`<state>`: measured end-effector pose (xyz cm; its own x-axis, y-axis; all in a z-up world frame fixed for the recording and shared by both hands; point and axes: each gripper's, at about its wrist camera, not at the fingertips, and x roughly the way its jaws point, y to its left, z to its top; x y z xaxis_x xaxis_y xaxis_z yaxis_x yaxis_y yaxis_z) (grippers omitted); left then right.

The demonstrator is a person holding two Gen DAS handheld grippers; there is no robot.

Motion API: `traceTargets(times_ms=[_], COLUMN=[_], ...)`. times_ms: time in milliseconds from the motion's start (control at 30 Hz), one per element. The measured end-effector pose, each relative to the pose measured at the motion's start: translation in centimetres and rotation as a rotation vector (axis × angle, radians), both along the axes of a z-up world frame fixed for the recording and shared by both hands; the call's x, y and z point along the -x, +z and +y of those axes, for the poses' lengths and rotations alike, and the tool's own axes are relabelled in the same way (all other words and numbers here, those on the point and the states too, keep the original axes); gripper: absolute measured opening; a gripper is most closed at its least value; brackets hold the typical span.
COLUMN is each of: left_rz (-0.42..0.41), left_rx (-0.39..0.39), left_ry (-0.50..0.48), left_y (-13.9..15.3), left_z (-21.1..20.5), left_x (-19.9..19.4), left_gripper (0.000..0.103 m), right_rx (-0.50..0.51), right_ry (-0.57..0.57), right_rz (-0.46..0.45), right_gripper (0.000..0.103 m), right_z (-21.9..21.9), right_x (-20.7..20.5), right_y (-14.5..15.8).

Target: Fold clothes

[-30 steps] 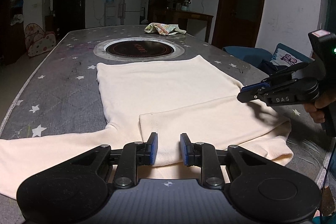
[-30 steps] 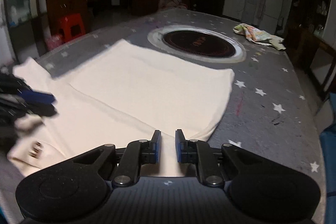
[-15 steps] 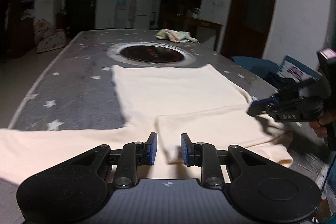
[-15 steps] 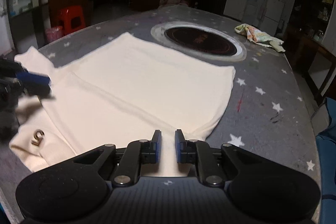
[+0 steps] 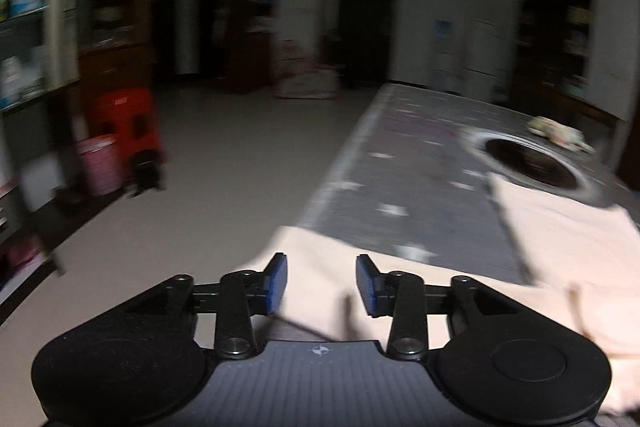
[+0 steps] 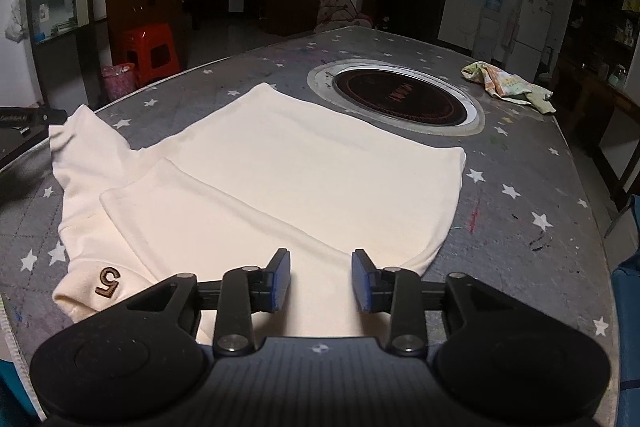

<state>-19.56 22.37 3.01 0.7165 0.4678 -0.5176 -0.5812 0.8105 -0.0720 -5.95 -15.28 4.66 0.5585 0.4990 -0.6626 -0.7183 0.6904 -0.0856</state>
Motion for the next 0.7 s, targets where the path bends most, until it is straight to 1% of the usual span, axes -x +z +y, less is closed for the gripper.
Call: traceTargets(times_ms=[133,300,400,500,567,600,633,667,700], left_rz=[0.018,0.018,0.013,-0.003,-0.012,-0.017,-0.022,-0.025,-0.028], left_rx=[0.069,0.113,0.154,0.185,0.195,0.195,0.196,0.192,0.184], left_ry=[0.064,0.087,0.105,0.115,0.112,0.106,0.098,0.097,0.098], left_y=[-0.9,-1.5,-1.7,-2.0,-2.0,-2.0,-2.0,-2.0,-1.9], left_z=[2.4,3.4,4.0,4.1,4.3,4.3,4.4,4.4,4.3], left_x=[0.1,-0.1,-0.1,0.3,0.4,0.4,0.4,0.4,0.4], left_gripper=[0.046,0.046,0.046,0.046,0.041,0.036,0.027,0.021,0.017], right_rx=[-0.005,-0.005,-0.004,-0.006,-0.006,-0.007,-0.008,-0.009,-0.010], right_ry=[0.001,0.004,0.003,0.000,0.000,-0.001,-0.003,-0.004,-0.006], right_rz=[0.006,0.006,0.008,0.010,0.009,0.009,0.009,0.009,0.009], right_gripper=[0.037,0.038,0.039,0.039,0.039,0.039,0.039,0.039,0.039], right_z=[0.0,0.1,0.1,-0.1,-0.2,-0.2,-0.3,-0.3,-0.3], right_x=[0.1,0.4,0.5,0.6,0.6,0.6,0.6,0.6,0.6], right_y=[0.1,0.1,0.0,0.0,0.0,0.0,0.0,0.0,0.0])
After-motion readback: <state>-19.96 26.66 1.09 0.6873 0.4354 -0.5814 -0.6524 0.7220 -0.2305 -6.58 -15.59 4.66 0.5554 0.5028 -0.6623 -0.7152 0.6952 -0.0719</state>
